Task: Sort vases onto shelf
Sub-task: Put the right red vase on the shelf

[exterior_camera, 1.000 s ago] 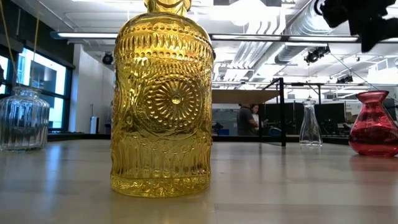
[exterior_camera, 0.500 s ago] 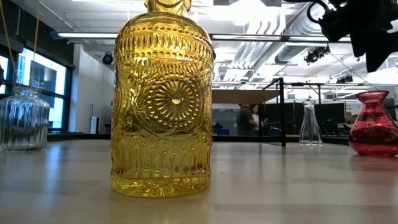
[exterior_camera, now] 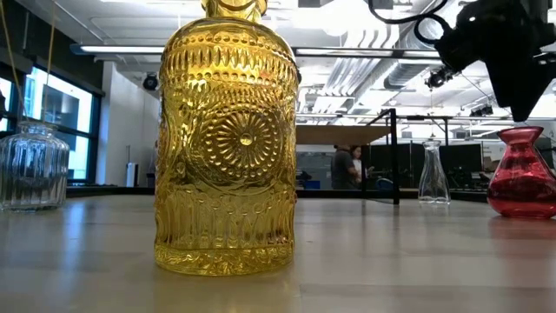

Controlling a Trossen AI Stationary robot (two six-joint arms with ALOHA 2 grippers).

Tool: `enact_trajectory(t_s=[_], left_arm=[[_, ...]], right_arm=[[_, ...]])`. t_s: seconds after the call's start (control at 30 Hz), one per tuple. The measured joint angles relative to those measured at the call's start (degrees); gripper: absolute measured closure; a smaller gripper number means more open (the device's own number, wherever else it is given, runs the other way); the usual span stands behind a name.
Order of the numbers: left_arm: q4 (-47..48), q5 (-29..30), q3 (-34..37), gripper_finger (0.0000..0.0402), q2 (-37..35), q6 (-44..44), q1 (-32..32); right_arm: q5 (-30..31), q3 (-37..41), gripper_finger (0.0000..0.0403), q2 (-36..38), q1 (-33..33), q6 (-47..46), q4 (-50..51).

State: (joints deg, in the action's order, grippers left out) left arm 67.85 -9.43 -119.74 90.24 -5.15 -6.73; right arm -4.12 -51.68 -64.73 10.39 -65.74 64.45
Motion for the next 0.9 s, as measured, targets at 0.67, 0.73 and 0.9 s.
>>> enact_trajectory(t_s=[0.67,0.73,0.9], left_arm=[[0.02,0.02,0.00,0.0346,0.00,0.02,0.01],[0.02,0.04,0.00,0.0346,0.00,0.00,0.01],[0.02,0.04,0.00,0.0346,0.00,0.02,0.01]], right_arm=[[2.62,0.00,0.0194,-6.98,0.07,0.25,0.99],[2.62,0.00,0.0194,-7.34,0.07,0.27,0.82],[2.62,0.00,0.0194,-8.62,0.07,0.45,0.60]])
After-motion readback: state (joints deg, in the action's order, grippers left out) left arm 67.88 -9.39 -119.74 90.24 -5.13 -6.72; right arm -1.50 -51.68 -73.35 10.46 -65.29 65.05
